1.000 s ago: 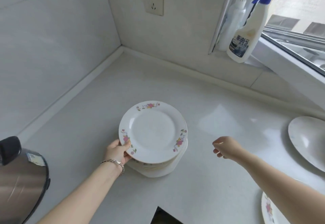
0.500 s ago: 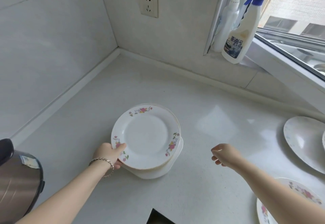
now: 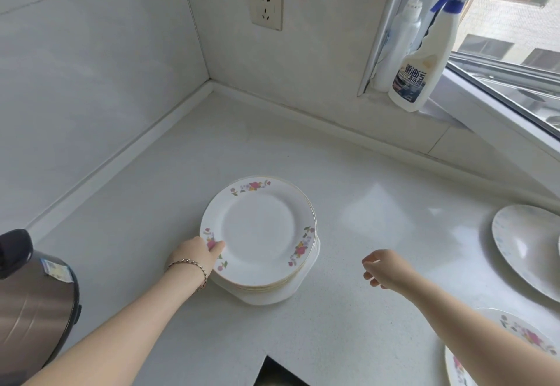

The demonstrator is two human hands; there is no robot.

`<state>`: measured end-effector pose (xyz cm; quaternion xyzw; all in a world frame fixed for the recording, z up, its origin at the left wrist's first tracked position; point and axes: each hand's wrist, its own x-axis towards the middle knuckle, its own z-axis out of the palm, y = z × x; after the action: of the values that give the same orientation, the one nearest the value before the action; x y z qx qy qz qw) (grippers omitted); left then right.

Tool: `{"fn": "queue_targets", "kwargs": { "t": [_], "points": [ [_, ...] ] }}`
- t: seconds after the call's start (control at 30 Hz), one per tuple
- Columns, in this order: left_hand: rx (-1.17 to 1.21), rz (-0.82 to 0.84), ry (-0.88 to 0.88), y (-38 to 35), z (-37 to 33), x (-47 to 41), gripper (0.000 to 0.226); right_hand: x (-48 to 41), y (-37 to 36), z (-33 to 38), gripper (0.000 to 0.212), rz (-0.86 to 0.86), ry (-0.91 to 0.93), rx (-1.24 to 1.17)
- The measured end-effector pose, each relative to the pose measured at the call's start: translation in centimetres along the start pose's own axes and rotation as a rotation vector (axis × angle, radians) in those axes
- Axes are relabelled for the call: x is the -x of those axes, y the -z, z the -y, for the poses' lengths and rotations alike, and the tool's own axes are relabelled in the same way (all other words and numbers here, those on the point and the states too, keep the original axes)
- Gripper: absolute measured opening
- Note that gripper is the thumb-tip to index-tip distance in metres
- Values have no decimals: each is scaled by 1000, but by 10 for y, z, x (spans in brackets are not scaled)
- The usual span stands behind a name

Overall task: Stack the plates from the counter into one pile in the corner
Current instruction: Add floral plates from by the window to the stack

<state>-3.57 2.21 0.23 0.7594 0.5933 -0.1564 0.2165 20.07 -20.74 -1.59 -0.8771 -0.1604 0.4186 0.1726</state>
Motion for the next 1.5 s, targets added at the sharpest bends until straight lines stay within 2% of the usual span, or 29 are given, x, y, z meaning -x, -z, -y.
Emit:
{"fn": "queue_targets", "kwargs": {
  "t": [0.2, 0.3, 0.4, 0.43, 0.5, 0.63, 0.73, 0.93, 1.07, 1.13, 1.23, 1.4, 1.5],
  "points": [
    [-378, -105, -33, 2, -6, 2, 59, 3, -1, -6, 29, 7, -21, 5],
    [-531, -180, -143, 3, -14, 9, 55, 5, 1, -16, 29, 8, -43, -10],
    [-385, -224, -367, 1, -48, 31, 39, 7, 6, -30, 31, -12, -73, -23],
    [-258, -173, -438, -2, -64, 41, 35, 9, 9, -36, 32, -21, -79, -27],
    [-34, 31, -520, -15, -97, 63, 36, 14, 15, -50, 30, -41, -92, -31],
    [38, 404, -598, -62, -159, 94, 33, 28, 36, -91, 26, -106, -139, -73],
    [110, 587, -523, -104, -196, 111, 25, 45, 58, -133, 20, -175, -168, -130],
    [108, 705, -361, -188, -240, 152, 20, 75, 98, -237, 22, -329, -308, -258],
    [315, 832, -186, -227, -262, 181, 16, 86, 109, -291, 22, -368, -353, -361],
    [352, 826, -140, -252, -267, 181, 13, 90, 111, -311, 22, -374, -367, -399],
    [368, 770, -94, -289, -261, 162, 31, 91, 117, -329, 18, -338, -393, -417],
    [390, 663, -192, -252, -278, 195, 13, 85, 124, -342, 21, -331, -401, -427],
    [471, 630, -193, -242, -279, 202, 12, 81, 126, -339, 19, -323, -387, -421]
  ]
}}
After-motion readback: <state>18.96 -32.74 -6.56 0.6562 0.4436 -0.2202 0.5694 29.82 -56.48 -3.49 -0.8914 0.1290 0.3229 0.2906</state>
